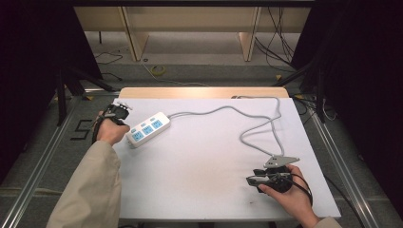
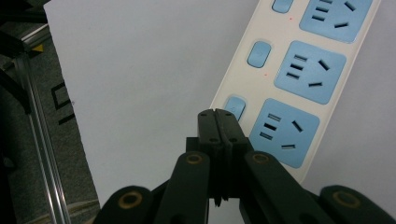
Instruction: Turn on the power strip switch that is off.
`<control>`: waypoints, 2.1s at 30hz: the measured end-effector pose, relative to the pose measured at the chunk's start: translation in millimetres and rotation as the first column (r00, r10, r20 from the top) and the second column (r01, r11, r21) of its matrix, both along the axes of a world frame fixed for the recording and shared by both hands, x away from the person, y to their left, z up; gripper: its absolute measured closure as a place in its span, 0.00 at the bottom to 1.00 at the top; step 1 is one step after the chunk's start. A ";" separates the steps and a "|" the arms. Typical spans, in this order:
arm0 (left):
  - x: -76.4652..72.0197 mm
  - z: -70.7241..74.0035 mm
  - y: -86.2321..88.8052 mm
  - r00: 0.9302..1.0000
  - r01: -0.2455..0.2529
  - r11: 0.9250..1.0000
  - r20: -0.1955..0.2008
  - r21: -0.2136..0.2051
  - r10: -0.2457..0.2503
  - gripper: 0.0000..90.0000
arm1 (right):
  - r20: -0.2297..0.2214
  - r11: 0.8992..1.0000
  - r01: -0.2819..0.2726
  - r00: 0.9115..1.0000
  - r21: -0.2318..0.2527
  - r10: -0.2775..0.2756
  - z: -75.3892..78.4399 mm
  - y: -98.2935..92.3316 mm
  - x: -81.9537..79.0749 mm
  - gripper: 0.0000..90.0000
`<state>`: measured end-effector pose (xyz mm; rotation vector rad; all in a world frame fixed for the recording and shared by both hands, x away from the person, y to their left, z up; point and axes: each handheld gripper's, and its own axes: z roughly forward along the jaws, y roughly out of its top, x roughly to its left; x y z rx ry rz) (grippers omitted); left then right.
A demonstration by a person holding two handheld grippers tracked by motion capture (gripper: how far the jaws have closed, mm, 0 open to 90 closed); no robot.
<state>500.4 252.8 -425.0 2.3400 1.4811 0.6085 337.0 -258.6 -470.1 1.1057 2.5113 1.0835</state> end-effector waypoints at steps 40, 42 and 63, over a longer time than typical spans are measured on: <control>19.6 -11.3 -12.1 0.999 0.043 0.999 -0.026 -0.001 -0.043 1.00 | 0.005 1.000 -0.003 1.000 -0.001 0.003 -0.1 -1.2 0.8 0.59; 19.9 -11.6 -12.7 0.999 0.045 0.999 -0.025 -0.002 -0.045 1.00 | 0.000 1.000 0.001 1.000 0.001 -0.001 0.3 -1.2 0.6 0.59; 21.1 -15.1 -13.8 0.998 0.050 0.999 -0.038 0.009 -0.050 1.00 | 0.003 1.000 -0.001 1.000 -0.001 0.001 0.0 -1.4 0.9 0.59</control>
